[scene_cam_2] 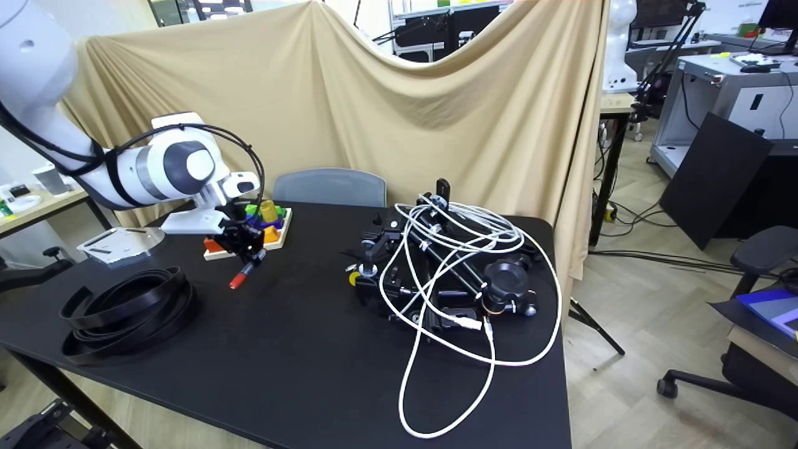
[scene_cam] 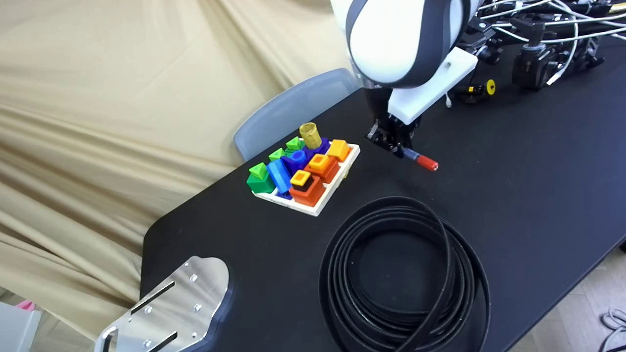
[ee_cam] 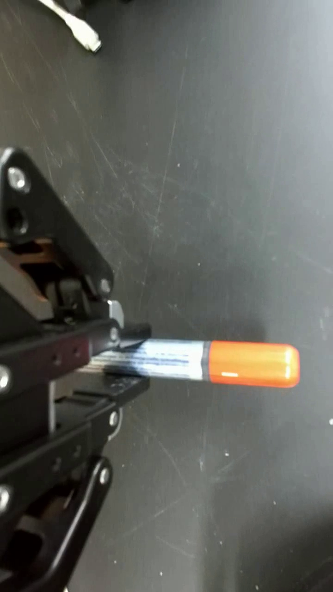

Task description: Move the marker to the right

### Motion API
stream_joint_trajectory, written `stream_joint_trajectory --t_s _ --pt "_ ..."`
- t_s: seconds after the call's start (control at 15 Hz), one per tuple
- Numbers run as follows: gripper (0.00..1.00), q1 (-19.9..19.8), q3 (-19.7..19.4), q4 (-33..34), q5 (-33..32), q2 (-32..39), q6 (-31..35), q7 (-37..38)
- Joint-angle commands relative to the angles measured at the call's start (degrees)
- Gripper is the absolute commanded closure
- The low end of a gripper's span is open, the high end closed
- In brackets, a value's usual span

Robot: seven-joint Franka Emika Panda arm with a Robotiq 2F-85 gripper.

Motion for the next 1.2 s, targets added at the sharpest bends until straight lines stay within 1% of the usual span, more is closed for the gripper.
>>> stream_joint_trajectory --t_s 0.0,0.4,0.67,0.93,1.13 --pt "0.95 -1.2 -1.5 -7.3 0.3 -6.5 1.1 2.6" --pt "0.95 -4.5 -2.7 -15.9 1.9 -11.5 2.8 4.3" --pt "0.95 -6.6 -4.2 -20.4 2.5 -12.9 4.4 6.0" --pt "0.95 -8.0 -6.2 -21.8 1.2 -12.5 4.0 6.4" --pt "0.95 -7.3 -8.5 -20.2 -1.8 -11.0 3.0 8.3"
